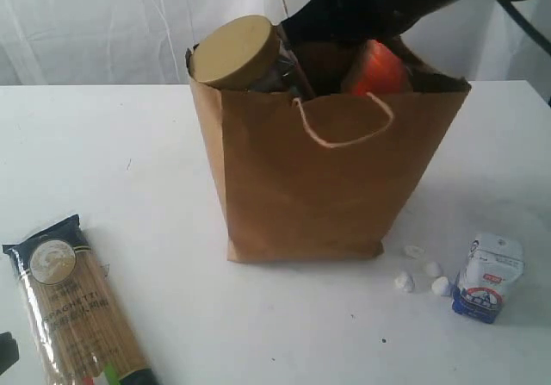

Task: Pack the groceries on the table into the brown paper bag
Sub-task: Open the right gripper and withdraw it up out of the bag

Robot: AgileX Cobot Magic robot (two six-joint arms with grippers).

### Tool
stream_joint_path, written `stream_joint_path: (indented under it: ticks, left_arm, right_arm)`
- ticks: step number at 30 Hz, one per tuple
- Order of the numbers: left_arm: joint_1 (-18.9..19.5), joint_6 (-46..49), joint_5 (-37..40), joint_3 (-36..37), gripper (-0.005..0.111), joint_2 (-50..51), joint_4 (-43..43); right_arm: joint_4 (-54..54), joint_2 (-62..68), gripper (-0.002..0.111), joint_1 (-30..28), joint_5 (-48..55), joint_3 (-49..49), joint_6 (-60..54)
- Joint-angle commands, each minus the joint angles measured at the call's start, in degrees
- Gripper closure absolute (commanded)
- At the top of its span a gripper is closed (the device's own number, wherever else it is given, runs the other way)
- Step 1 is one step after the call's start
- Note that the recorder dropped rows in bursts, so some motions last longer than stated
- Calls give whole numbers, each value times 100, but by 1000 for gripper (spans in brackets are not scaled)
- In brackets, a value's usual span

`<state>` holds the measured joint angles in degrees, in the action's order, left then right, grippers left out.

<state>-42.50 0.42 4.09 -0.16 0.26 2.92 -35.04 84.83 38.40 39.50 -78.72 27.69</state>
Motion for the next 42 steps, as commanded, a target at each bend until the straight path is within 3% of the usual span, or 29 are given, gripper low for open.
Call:
stream_joint_path:
  ticks: [1,30,42]
  left_arm:
    - [5,5,31,16,107,-26,6]
    - [5,5,31,16,107,-26,6]
    - [5,5,31,16,107,-26,6]
  right_arm:
    - [39,-16,68,-26,31,-50,-58]
    - [60,-1091,68,-14,29,-49,-70]
    - [-125,-1868,68,-14,-407,519,-53]
